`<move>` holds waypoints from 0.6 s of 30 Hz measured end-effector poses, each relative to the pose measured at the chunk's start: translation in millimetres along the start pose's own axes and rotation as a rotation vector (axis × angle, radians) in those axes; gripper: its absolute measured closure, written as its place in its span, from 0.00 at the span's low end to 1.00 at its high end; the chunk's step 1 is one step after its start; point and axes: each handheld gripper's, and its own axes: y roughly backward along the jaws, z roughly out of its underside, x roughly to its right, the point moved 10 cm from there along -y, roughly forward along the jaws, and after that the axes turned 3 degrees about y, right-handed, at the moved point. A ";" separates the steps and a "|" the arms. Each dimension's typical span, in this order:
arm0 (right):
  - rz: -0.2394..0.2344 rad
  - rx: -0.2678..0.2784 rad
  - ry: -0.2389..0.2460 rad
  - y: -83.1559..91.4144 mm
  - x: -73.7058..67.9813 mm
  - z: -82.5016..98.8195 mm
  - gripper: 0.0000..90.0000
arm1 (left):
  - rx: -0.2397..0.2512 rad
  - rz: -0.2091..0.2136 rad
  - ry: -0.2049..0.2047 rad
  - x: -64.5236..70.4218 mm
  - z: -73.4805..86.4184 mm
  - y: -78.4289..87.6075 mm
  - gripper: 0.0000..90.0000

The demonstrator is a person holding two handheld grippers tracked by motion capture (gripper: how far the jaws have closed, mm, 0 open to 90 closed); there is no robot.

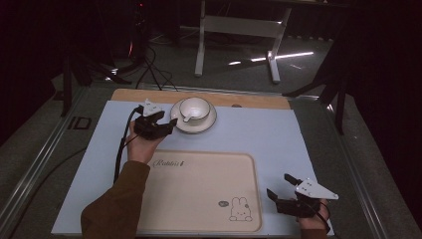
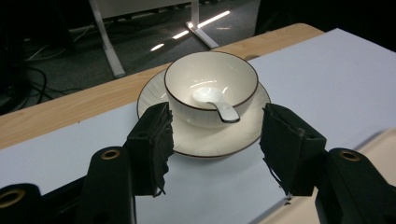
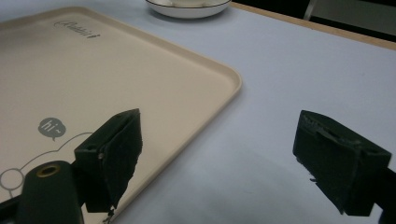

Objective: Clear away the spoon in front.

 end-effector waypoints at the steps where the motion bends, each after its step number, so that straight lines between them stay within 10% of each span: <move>1: 0.000 0.000 0.001 0.0 0.0 0.0 0.17 | 0.002 -0.003 0.012 -1.2 -1.4 -4.6 0.48; 18: 0.000 0.002 0.000 0.3 0.5 -0.2 0.17 | -0.040 -0.030 -0.005 3.5 -11.1 -40.6 0.49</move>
